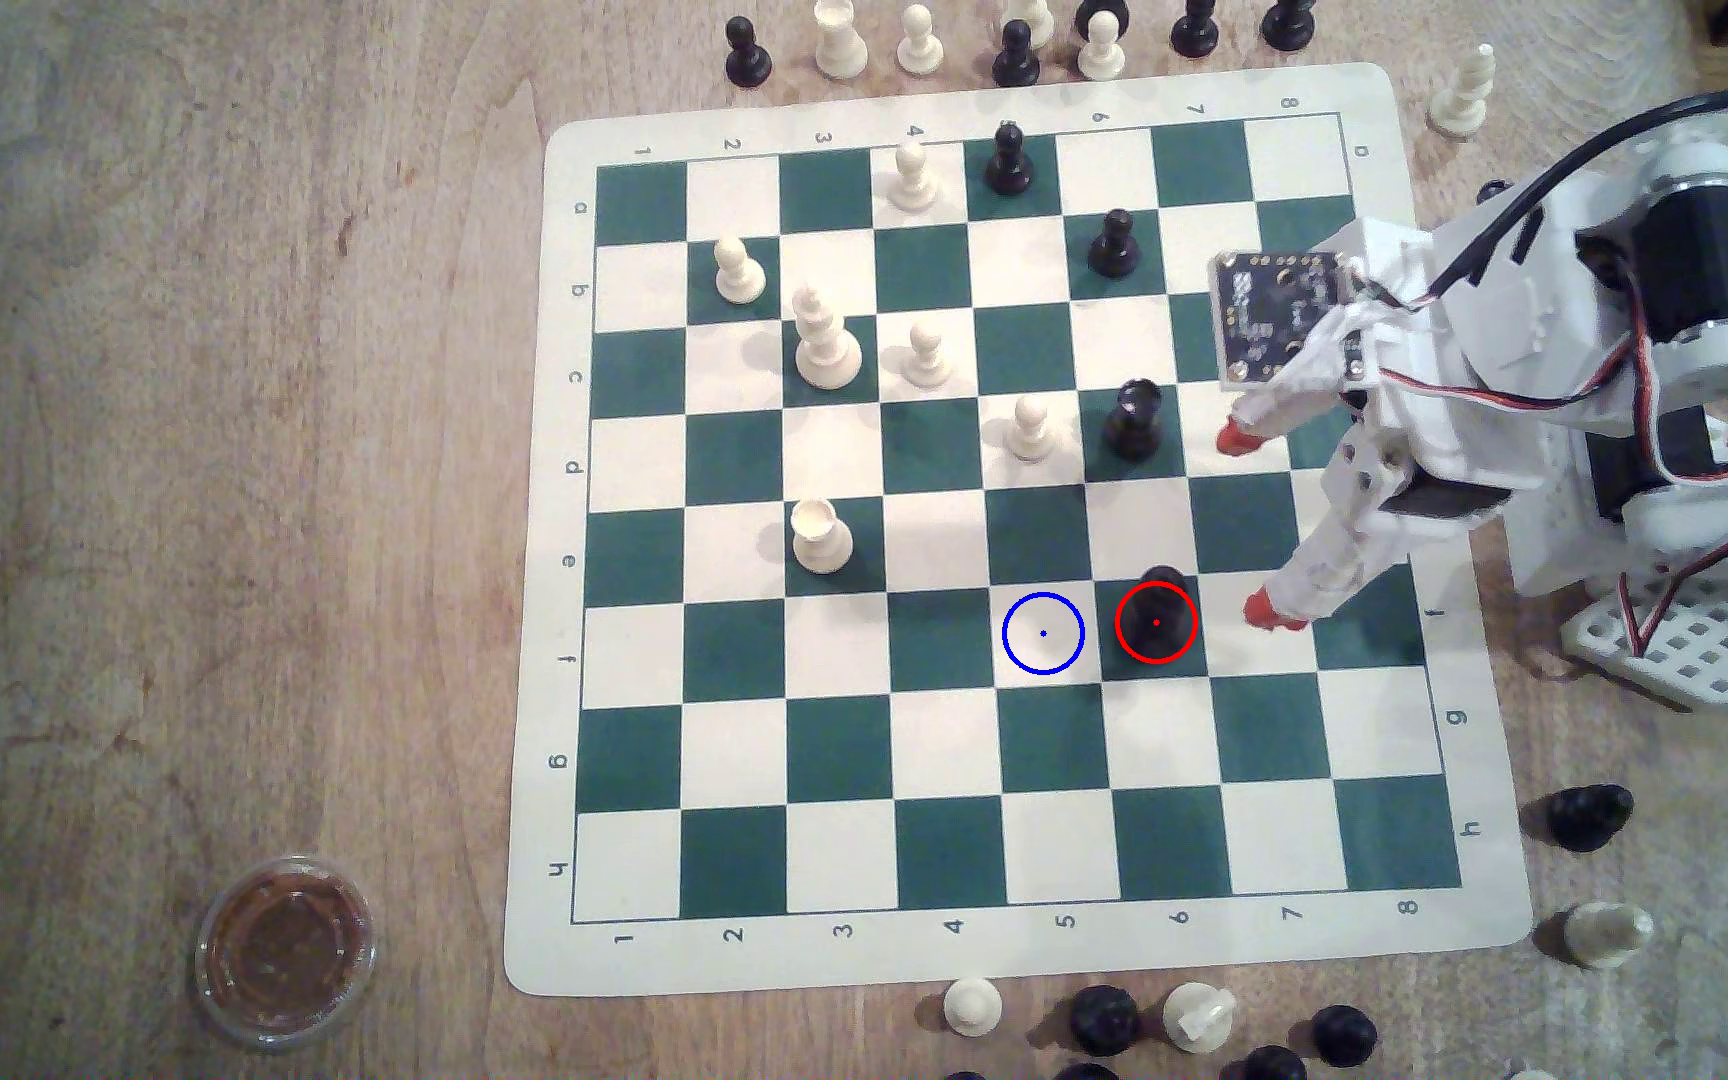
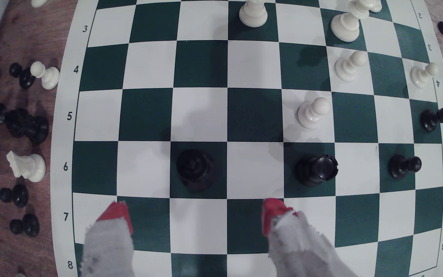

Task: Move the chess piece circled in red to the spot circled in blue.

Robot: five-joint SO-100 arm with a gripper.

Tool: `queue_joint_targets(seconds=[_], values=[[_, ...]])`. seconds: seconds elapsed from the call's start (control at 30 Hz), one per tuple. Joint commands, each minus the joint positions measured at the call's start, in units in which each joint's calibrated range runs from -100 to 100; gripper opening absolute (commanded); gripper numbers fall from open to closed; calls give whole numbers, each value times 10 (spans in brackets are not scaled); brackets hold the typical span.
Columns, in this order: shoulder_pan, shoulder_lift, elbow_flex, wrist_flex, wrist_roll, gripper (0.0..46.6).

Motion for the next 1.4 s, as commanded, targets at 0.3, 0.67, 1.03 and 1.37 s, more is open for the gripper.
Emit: queue_joint_targets(seconds=[0.3, 0.67, 1.03, 1.37], values=[[-33, 46, 55, -79, 21, 182], [-42, 122, 62, -115, 29, 146], [-49, 190, 63, -176, 26, 143], [-53, 217, 64, -208, 25, 130]])
